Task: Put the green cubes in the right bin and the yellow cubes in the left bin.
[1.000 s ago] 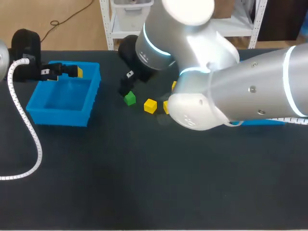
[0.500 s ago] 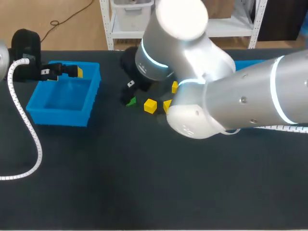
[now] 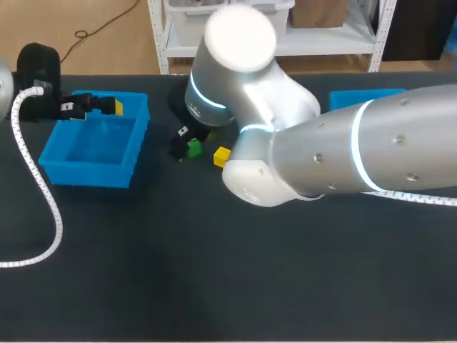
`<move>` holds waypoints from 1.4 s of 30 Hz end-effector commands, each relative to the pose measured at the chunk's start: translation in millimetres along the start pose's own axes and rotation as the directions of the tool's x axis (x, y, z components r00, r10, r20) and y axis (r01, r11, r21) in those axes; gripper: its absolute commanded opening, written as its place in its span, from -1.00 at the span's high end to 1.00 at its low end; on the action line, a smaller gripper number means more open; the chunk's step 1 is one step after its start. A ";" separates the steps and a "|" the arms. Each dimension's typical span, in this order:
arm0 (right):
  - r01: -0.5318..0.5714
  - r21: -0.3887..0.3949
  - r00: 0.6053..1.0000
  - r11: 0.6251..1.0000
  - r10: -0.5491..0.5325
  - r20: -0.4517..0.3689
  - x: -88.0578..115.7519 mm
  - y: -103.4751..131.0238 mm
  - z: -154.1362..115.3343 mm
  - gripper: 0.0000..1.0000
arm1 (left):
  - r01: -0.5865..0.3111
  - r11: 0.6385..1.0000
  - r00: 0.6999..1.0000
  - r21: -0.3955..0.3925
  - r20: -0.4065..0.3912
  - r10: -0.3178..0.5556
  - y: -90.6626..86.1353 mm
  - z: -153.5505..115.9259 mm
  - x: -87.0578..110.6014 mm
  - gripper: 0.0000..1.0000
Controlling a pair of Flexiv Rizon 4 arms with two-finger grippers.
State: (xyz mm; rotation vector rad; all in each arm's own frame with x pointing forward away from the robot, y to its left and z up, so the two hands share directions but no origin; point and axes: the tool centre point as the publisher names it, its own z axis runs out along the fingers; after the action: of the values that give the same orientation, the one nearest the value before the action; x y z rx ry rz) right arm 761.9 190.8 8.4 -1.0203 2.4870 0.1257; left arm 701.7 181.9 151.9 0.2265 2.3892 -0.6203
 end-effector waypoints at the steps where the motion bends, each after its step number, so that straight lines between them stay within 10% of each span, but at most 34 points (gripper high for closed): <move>1: -0.008 0.013 1.000 1.000 0.008 -0.015 -9.2 -2.4 15.3 -1.00 | -0.002 1.000 1.000 0.011 0.008 0.002 2.0 -0.4 1.7 -1.00; 5: -0.029 0.022 0.999 0.999 0.030 -0.036 -8.1 -5.9 22.8 -1.00 | -0.002 1.000 1.000 0.011 0.008 0.002 2.0 -0.4 1.7 -1.00; 6: -0.035 0.026 0.998 0.999 0.036 -0.044 -7.4 -6.6 24.7 -0.07 | -0.002 1.000 1.000 0.011 0.008 0.002 2.0 -0.4 1.7 -1.00; 10: -0.064 0.028 0.996 0.998 0.066 -0.062 -3.7 -9.5 31.1 1.00 | -0.002 1.000 1.000 0.011 0.008 0.002 2.0 -0.4 1.7 -1.00; 25: -0.113 0.092 0.993 0.989 0.110 0.037 -15.5 -33.6 -6.5 1.00 | -0.002 1.000 1.000 0.011 0.008 0.002 2.0 -0.4 1.7 -1.00; 30: -0.215 0.149 0.971 0.965 0.195 0.139 -17.8 -78.3 -59.2 1.00 | -0.002 1.000 1.000 0.011 0.008 0.002 2.0 -0.4 1.7 -1.00; 42: -0.493 0.300 0.867 0.817 0.434 0.244 59.6 -211.6 -142.2 1.00 | -0.002 1.000 1.000 0.011 0.008 0.002 2.0 -0.4 1.7 -1.00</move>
State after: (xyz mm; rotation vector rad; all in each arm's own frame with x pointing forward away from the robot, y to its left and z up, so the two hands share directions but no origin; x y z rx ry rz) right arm 850.9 11.3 94.0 -0.2584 2.6048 -0.1252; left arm 701.7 181.9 151.9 0.2265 2.3892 -0.6203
